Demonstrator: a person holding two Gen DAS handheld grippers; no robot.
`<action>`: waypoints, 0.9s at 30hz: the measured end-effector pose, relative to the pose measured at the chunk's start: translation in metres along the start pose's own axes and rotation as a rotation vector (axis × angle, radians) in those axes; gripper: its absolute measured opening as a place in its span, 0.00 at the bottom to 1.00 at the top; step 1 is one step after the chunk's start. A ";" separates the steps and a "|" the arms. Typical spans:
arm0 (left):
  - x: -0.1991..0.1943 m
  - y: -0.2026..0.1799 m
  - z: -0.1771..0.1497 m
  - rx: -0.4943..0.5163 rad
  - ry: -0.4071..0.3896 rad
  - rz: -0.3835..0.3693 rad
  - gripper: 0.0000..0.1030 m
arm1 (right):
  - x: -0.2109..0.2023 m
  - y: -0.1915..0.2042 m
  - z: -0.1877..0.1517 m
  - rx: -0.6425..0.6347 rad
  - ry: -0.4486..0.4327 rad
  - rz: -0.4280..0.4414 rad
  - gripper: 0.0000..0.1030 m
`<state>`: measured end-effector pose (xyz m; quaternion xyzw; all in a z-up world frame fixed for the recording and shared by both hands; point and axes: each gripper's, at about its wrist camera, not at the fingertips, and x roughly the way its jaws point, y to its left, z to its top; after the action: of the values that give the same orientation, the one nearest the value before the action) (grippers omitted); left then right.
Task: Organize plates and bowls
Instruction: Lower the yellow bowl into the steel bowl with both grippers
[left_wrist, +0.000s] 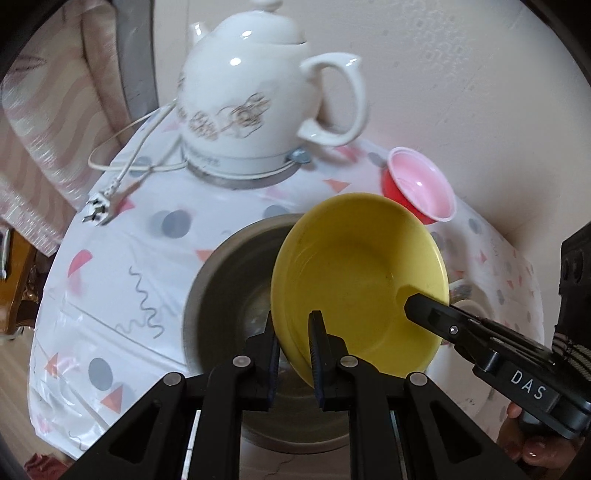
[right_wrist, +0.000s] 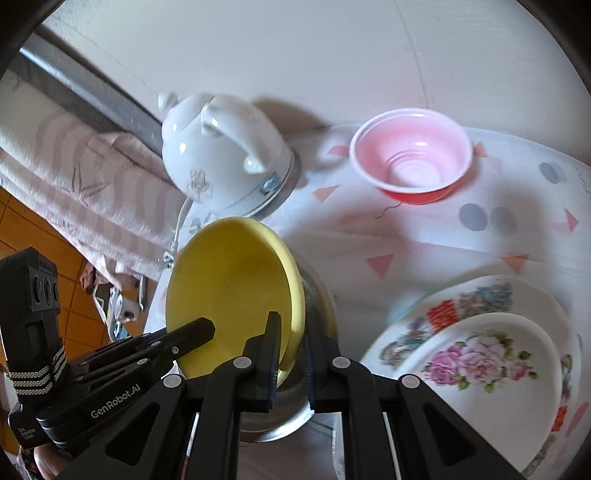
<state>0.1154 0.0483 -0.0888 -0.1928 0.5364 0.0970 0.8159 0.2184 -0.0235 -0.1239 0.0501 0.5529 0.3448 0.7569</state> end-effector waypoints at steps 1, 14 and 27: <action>0.002 0.003 -0.001 -0.004 0.006 0.004 0.14 | 0.005 0.002 0.000 -0.009 0.013 -0.005 0.11; 0.023 0.011 -0.008 0.017 0.053 0.056 0.15 | 0.029 0.010 -0.001 -0.033 0.090 -0.042 0.12; 0.033 0.011 -0.009 0.037 0.085 0.081 0.18 | 0.038 0.015 0.002 -0.053 0.134 -0.090 0.12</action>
<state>0.1170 0.0527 -0.1246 -0.1600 0.5796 0.1118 0.7912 0.2188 0.0099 -0.1469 -0.0181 0.5946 0.3277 0.7340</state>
